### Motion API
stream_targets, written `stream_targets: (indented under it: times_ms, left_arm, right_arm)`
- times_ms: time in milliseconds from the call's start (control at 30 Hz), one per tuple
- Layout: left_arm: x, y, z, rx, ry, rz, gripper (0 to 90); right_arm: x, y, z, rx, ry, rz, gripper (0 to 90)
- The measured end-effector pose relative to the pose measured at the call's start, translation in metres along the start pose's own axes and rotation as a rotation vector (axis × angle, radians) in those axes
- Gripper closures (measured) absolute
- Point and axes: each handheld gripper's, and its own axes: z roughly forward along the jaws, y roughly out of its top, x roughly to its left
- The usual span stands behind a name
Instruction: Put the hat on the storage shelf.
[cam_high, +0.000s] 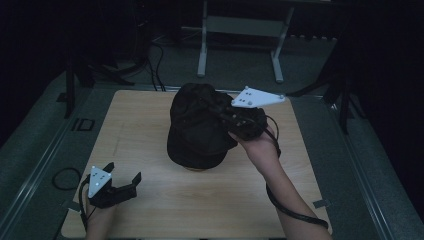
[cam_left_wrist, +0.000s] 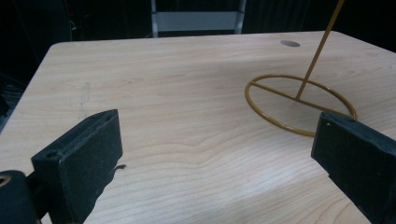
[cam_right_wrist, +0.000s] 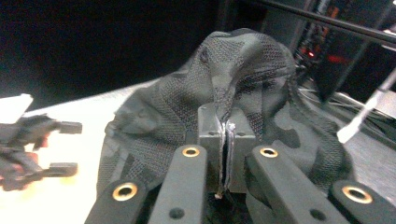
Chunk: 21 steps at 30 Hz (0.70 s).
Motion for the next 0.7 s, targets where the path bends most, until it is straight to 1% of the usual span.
stream_targets:
  times_ms: [33,100,133,200,233,300,333,367,433,500,567,700]
  left_arm:
    - [0.000,-0.001,0.000,0.002,0.002,0.000,2.6]
    - [0.000,-0.002,0.001,0.000,0.000,0.002,2.7]
    - [0.000,-0.003,0.001,0.002,0.003,0.005,2.6]
    - [-0.001,-0.004,0.001,0.001,-0.004,0.005,2.6]
    - [-0.002,-0.004,0.001,0.002,0.000,0.010,2.6]
    - [-0.003,-0.006,0.001,0.002,-0.004,0.014,2.6]
    - [-0.003,-0.007,0.001,0.003,-0.004,0.015,2.6]
    - [-0.003,-0.007,0.001,0.002,-0.007,0.014,2.6]
    - [-0.003,-0.009,0.001,0.011,-0.002,0.020,2.6]
    - [-0.002,-0.011,0.000,0.013,-0.004,0.018,2.7]
    - [-0.001,-0.012,-0.001,0.014,0.000,0.015,2.7]
    - [0.000,-0.015,-0.002,0.018,0.000,0.008,2.6]
  right_arm:
    - [-0.001,-0.001,0.004,0.009,0.003,0.005,87.5]
    - [-0.002,-0.002,0.011,0.023,-0.010,0.001,87.4]
    - [-0.003,-0.003,0.015,0.030,-0.004,0.001,87.4]
    - [-0.003,-0.004,0.022,0.046,-0.016,0.001,87.4]
    - [-0.004,-0.005,0.026,0.053,-0.005,0.007,87.4]
    - [-0.003,-0.007,0.033,0.074,-0.010,0.008,87.3]
    - [-0.002,-0.008,0.037,0.084,-0.001,0.007,87.3]
    - [-0.001,-0.010,0.041,0.099,-0.005,0.006,87.3]
    - [0.001,-0.013,0.047,0.115,-0.007,-0.002,87.2]
    - [0.003,-0.017,0.051,0.129,-0.015,-0.007,87.1]
    - [0.002,-0.021,0.054,0.137,-0.010,-0.006,86.8]
    - [-0.001,-0.027,0.056,0.132,-0.011,0.018,85.8]
